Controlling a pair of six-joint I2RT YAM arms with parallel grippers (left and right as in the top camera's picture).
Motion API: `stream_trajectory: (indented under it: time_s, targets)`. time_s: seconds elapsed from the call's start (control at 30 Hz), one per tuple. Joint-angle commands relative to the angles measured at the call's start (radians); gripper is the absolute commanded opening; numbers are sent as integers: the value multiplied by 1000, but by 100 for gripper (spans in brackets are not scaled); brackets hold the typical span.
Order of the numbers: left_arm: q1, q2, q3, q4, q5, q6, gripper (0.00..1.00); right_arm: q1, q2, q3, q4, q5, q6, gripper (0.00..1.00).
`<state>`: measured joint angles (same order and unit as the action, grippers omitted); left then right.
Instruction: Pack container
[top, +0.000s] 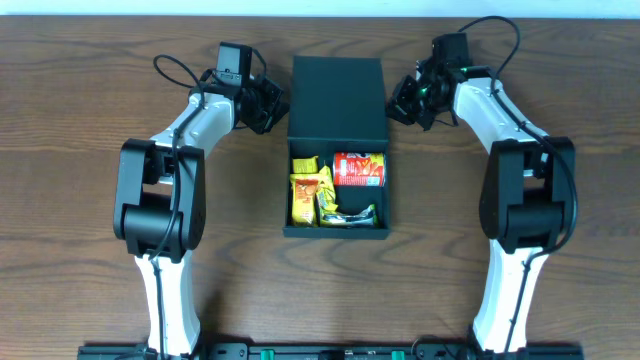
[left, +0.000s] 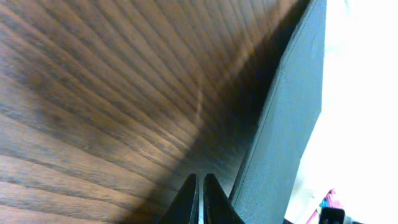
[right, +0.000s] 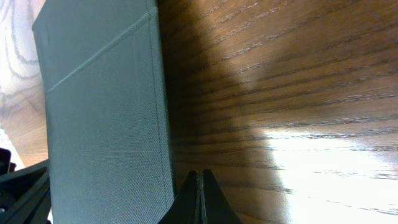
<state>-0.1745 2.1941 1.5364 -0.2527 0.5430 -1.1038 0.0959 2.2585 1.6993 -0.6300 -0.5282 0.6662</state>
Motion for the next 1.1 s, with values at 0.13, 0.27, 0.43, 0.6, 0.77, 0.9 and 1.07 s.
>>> stream_trajectory:
  time_s: [0.13,0.27,0.43,0.6,0.77,0.9,1.07]
  targets:
    - [-15,10,10,51,148,-28,6,8,9,2,62,-185,45,1]
    - [-14,10,10,95,200,-35,6,-8,9,2,81,-225,56,1]
    - [-14,10,10,184,262,-35,6,-26,9,2,82,-256,58,1]
    - [-14,10,10,270,314,-45,5,-39,9,2,120,-322,68,1]
    - [-14,10,10,341,359,-45,6,-48,9,2,172,-409,117,2]
    - [-13,10,10,422,404,-45,6,-50,8,2,210,-465,148,1]
    - [2,10,10,475,467,-45,6,-52,8,14,233,-540,157,1]
